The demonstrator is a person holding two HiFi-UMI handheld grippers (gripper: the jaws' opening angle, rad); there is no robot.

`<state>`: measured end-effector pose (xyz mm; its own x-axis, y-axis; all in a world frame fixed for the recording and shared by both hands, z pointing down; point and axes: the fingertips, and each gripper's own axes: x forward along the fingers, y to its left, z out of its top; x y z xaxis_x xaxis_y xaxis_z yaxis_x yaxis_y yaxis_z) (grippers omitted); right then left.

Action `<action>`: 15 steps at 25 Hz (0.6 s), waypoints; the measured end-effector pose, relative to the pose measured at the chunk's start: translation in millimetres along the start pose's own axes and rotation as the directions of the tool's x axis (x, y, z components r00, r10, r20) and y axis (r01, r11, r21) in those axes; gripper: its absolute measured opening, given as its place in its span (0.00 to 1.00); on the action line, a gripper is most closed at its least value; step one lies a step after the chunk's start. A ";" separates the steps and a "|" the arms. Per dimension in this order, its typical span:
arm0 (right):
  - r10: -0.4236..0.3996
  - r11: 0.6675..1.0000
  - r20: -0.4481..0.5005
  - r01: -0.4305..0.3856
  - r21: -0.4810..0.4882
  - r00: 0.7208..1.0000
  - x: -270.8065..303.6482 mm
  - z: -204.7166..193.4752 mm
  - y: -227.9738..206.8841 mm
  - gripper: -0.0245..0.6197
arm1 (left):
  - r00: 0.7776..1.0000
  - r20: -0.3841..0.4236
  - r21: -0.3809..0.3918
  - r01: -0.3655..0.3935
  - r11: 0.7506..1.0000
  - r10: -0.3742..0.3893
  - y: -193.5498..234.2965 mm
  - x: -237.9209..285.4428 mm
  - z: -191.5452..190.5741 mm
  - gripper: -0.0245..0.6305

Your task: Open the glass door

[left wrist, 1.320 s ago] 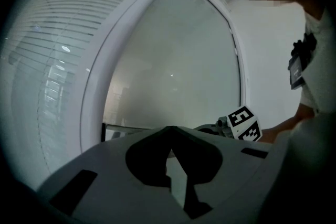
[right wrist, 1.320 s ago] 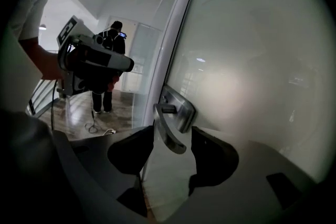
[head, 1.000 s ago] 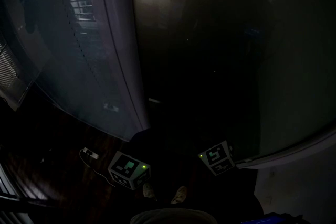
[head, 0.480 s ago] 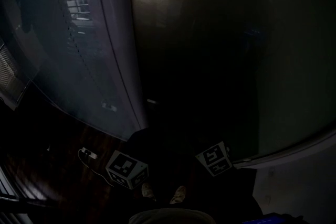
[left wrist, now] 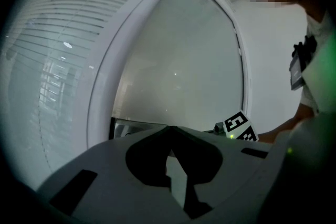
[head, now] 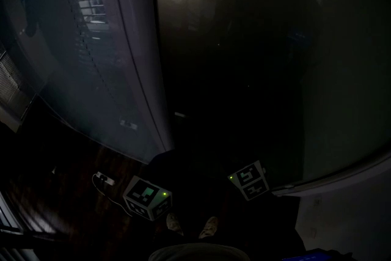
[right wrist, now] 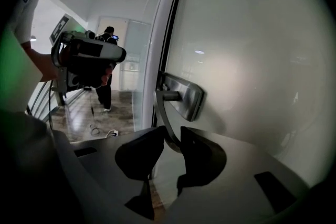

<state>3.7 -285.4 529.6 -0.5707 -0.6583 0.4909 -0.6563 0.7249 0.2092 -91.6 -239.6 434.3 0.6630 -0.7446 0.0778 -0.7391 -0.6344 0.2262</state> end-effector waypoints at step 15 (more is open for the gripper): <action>-0.100 0.995 0.059 0.100 -0.005 0.993 2.1 22.2 -40.0 0.21 | 1.000 0.008 -0.002 -0.003 1.000 0.003 -1.9 1.6 2.2 0.04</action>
<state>17.7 -320.2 503.5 -0.5305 -0.7383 0.4165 -0.7077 0.6562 0.2618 -89.5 -240.1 431.8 0.6598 -0.7481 0.0709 -0.7408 -0.6317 0.2283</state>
